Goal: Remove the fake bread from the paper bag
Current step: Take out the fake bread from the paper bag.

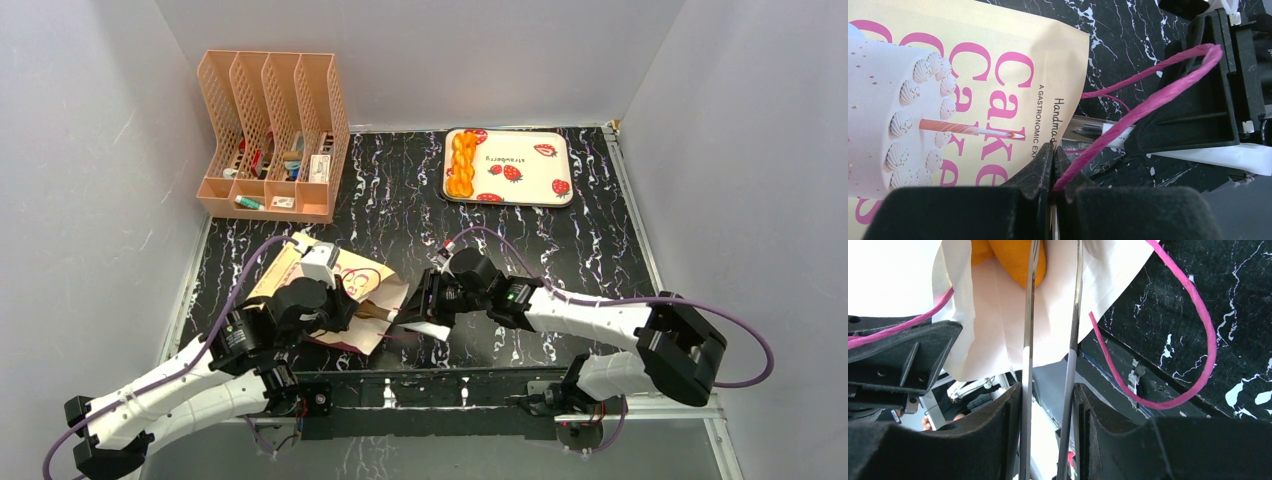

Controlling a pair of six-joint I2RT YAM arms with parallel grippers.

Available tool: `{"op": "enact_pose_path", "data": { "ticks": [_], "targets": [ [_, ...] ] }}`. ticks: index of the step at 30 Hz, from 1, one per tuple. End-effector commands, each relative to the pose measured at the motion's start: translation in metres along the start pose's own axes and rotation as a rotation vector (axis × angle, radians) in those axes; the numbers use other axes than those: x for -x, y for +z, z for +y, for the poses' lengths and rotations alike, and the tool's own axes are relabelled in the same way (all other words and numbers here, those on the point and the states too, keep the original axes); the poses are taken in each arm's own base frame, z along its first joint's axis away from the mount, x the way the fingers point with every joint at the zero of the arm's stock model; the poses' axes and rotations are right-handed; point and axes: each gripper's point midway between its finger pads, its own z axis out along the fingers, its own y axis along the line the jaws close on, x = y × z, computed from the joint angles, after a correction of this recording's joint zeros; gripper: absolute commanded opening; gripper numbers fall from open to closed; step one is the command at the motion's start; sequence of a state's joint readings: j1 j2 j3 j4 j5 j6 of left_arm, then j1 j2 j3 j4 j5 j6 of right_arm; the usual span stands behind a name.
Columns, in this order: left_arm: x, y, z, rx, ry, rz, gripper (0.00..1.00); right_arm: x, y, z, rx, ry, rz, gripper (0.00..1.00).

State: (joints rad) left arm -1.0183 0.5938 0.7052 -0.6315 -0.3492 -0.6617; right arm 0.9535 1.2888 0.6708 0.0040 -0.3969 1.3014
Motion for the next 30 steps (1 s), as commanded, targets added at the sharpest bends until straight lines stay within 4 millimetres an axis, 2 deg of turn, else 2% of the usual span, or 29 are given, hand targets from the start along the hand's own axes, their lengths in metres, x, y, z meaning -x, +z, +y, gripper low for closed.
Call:
{"op": "enact_pose_path", "data": {
  "ticks": [1, 15, 30],
  "targets": [
    [0.015, -0.006, -0.018, -0.072, -0.012, -0.029, 0.0, 0.007, 0.001, 0.024, 0.096, 0.0, -0.015, 0.36],
    [0.015, 0.002, -0.029, -0.101, -0.002, -0.013, 0.0, 0.022, 0.018, 0.02, 0.128, 0.094, -0.039, 0.37],
    [0.023, 0.002, -0.039, -0.13, 0.001, -0.024, 0.0, 0.026, 0.041, 0.011, 0.171, 0.122, -0.009, 0.37]
  ]
}}
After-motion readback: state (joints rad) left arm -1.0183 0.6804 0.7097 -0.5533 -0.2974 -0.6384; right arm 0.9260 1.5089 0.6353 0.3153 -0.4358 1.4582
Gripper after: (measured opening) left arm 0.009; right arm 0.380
